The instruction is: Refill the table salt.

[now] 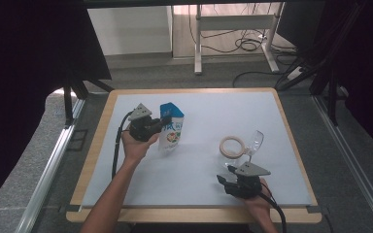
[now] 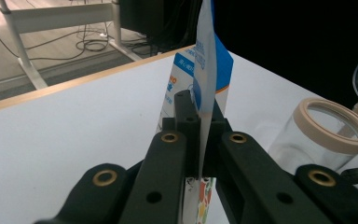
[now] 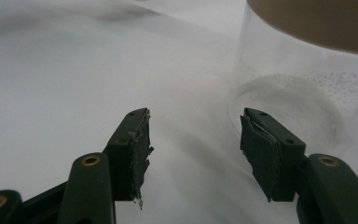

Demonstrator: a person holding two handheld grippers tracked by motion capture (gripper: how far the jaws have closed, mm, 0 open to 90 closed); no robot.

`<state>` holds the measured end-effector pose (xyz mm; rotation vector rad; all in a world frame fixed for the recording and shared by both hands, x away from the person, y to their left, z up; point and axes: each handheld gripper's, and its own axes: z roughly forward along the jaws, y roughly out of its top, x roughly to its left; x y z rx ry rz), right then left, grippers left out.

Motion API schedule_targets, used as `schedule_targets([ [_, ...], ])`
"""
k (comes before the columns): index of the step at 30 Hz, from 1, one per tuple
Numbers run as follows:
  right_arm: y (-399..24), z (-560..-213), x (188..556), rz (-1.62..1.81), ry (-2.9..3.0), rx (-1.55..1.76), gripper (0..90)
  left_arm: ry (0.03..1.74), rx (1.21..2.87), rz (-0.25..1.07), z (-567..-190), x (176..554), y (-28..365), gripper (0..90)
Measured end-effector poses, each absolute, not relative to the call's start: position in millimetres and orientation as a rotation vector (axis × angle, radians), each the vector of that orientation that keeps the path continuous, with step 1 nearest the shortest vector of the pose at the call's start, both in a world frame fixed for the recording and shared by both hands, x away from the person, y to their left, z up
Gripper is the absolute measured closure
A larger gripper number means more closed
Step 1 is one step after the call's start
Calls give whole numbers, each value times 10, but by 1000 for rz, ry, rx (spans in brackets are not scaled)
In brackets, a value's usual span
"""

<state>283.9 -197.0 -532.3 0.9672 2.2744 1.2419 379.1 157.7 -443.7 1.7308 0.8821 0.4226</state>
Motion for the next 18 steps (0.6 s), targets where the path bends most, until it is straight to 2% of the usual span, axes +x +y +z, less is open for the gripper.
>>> schedule_targets([
  [18,-1795,-5356,2810,1250,2289,937,429,857,1728,413,-4431,3684,1528,898],
])
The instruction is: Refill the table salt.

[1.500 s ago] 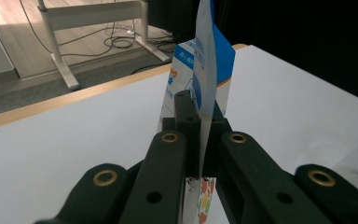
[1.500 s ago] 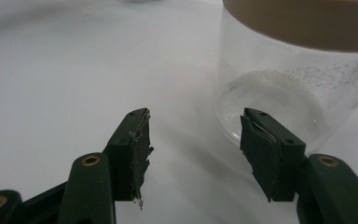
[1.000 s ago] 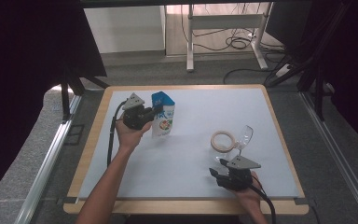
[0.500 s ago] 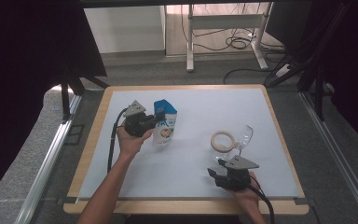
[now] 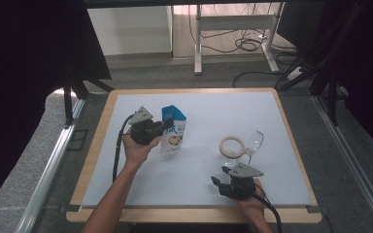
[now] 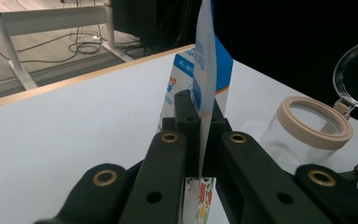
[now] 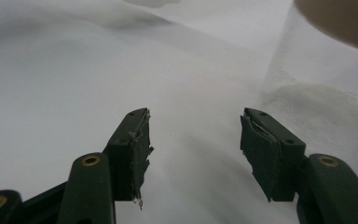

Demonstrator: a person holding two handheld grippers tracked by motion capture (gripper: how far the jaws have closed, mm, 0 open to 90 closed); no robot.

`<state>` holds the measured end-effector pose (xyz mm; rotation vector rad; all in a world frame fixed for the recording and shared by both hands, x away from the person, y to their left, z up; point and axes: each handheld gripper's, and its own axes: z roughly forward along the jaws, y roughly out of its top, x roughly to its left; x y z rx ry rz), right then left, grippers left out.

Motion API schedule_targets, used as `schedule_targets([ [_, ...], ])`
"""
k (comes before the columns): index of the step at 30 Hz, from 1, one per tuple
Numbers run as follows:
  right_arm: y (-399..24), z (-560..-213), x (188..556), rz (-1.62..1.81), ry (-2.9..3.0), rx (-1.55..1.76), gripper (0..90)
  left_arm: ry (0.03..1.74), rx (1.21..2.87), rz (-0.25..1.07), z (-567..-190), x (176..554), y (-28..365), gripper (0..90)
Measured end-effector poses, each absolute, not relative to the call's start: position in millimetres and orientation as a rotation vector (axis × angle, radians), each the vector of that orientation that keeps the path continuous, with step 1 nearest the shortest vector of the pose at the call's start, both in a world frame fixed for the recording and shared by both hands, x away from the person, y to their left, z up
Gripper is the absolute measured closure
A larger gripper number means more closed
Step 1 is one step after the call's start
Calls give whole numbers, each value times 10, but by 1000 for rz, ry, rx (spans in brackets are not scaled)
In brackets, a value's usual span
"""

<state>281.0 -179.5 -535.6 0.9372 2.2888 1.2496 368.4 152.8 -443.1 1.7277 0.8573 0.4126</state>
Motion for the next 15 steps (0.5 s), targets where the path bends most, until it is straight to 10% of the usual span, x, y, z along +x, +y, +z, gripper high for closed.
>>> schedule_targets([
  [15,-1638,-5358,2832,1262,2313,907,419,825,1723,395,-4405,3579,1440,899],
])
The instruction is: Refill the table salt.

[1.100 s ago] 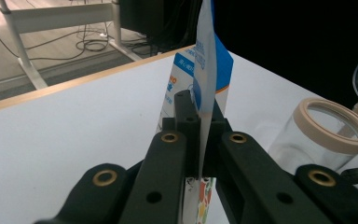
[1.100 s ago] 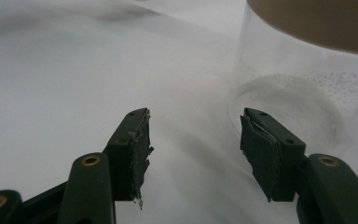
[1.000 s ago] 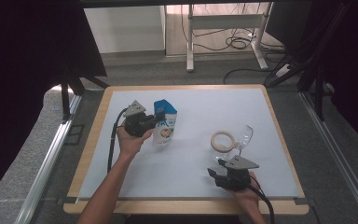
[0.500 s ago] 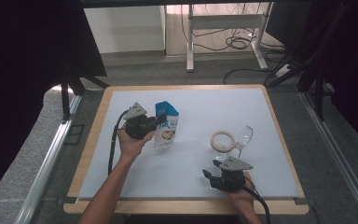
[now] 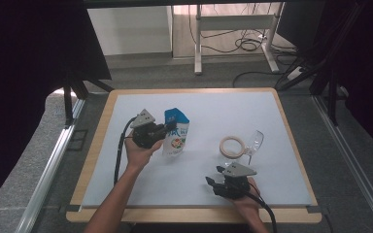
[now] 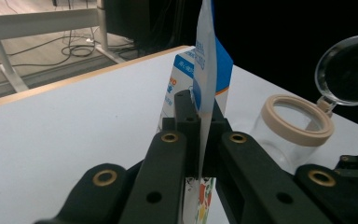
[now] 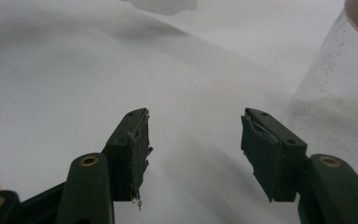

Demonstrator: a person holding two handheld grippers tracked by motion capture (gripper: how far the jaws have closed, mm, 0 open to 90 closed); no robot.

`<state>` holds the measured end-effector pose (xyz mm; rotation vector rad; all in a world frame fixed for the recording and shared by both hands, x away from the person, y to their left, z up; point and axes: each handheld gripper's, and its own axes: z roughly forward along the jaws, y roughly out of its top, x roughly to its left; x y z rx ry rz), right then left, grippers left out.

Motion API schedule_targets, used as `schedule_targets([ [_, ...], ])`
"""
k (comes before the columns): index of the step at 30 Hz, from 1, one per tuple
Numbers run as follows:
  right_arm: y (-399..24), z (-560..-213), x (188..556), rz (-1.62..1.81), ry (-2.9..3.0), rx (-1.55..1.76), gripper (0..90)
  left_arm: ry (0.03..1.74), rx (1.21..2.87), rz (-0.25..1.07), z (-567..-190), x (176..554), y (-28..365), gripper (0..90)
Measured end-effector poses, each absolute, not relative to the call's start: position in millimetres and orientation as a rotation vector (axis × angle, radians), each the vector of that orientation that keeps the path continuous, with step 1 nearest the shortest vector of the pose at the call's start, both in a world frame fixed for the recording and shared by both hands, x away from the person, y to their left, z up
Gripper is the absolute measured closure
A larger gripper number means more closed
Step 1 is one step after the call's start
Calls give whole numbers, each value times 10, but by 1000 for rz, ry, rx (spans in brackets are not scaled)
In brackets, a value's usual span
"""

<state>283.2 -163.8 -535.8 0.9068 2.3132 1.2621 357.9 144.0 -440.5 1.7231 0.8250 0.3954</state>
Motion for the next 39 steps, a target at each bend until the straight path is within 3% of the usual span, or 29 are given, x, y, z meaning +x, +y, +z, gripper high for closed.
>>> schedule_targets([
  [39,-1423,-5275,2873,1239,2299,853,405,746,1747,350,-4236,3430,1135,899],
])
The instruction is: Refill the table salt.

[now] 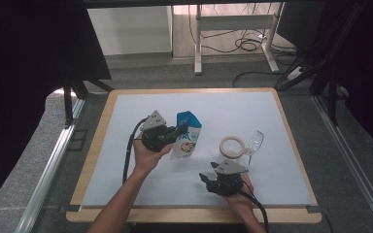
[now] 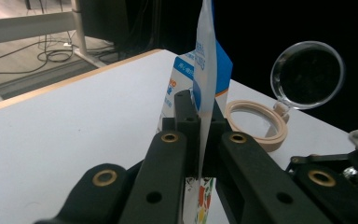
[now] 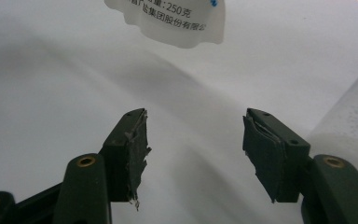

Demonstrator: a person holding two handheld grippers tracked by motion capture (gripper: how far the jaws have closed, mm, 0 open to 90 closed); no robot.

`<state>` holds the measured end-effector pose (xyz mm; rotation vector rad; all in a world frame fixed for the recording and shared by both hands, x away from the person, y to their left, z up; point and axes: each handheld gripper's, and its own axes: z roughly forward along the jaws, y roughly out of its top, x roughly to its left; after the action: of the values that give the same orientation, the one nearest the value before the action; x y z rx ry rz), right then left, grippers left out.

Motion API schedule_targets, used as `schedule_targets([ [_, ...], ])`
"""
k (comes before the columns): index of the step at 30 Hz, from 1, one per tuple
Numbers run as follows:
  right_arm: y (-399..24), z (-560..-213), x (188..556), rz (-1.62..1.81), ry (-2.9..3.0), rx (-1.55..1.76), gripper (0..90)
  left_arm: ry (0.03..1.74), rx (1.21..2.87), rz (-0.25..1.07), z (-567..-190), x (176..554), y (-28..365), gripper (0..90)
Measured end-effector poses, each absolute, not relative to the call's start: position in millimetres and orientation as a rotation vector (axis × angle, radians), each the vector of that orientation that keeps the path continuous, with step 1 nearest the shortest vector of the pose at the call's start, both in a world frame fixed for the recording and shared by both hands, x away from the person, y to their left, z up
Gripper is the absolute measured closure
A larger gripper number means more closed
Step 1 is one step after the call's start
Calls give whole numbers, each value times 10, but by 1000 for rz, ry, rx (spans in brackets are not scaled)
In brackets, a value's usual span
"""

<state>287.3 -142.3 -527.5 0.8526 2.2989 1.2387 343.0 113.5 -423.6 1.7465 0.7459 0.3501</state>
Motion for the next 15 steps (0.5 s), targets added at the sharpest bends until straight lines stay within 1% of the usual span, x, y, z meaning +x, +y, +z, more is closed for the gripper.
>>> schedule_targets([
  [9,-1236,-5262,2907,1239,2287,846,376,723,1761,355,-4175,3351,1062,898],
  [15,-1088,-5314,2973,1212,2262,840,354,705,1762,353,-4118,3264,1065,899],
])
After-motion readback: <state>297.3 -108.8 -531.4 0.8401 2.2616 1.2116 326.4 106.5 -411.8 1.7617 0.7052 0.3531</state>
